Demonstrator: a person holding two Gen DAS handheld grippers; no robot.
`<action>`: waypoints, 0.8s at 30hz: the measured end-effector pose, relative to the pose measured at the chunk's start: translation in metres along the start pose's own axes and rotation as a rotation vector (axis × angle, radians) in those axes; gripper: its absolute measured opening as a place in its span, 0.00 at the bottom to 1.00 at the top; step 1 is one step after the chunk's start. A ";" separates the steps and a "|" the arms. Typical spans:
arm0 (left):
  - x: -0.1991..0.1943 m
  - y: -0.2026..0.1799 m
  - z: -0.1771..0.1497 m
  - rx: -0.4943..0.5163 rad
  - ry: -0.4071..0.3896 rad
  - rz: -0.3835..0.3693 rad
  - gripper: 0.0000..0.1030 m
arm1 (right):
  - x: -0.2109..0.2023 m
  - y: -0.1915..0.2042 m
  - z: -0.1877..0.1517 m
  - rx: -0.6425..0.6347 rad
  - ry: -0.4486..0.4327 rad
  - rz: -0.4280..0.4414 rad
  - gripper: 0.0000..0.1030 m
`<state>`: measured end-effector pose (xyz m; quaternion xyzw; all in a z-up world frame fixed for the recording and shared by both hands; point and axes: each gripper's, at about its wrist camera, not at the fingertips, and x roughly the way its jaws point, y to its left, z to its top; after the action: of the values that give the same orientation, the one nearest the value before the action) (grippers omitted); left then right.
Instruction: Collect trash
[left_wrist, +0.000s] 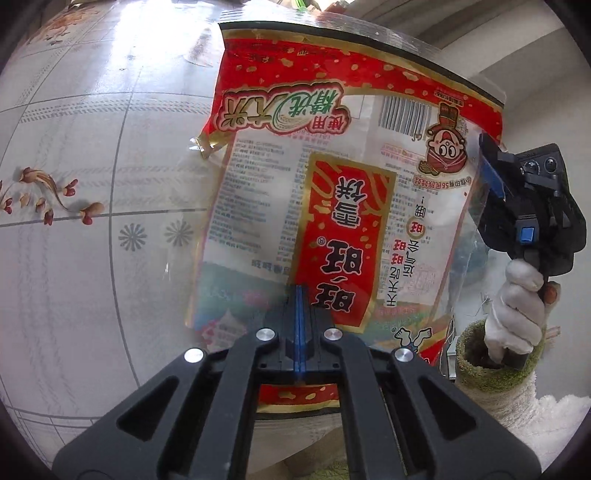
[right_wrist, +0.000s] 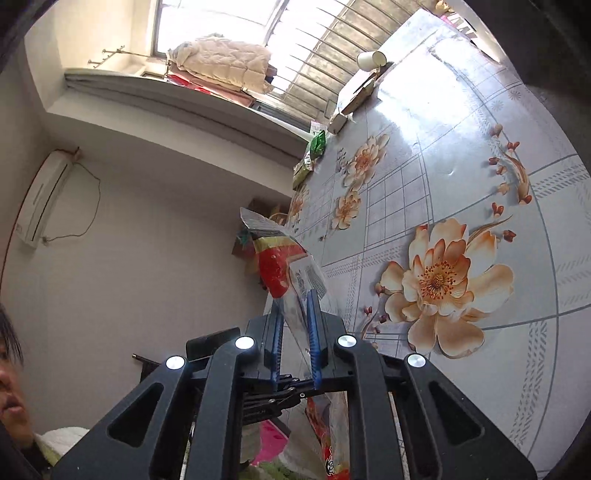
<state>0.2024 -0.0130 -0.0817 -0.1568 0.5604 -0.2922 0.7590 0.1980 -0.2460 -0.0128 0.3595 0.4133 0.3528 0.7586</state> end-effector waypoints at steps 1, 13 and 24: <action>0.001 -0.001 0.001 -0.003 -0.001 -0.003 0.01 | -0.001 0.009 -0.005 -0.041 0.014 -0.014 0.13; -0.033 -0.026 0.010 0.078 -0.113 -0.052 0.01 | -0.033 -0.020 -0.027 0.071 -0.065 -0.118 0.09; 0.040 -0.029 0.028 0.036 -0.013 -0.060 0.00 | -0.030 -0.007 -0.035 0.012 -0.059 -0.065 0.09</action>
<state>0.2291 -0.0630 -0.0867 -0.1617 0.5449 -0.3240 0.7563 0.1565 -0.2655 -0.0217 0.3608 0.4042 0.3146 0.7794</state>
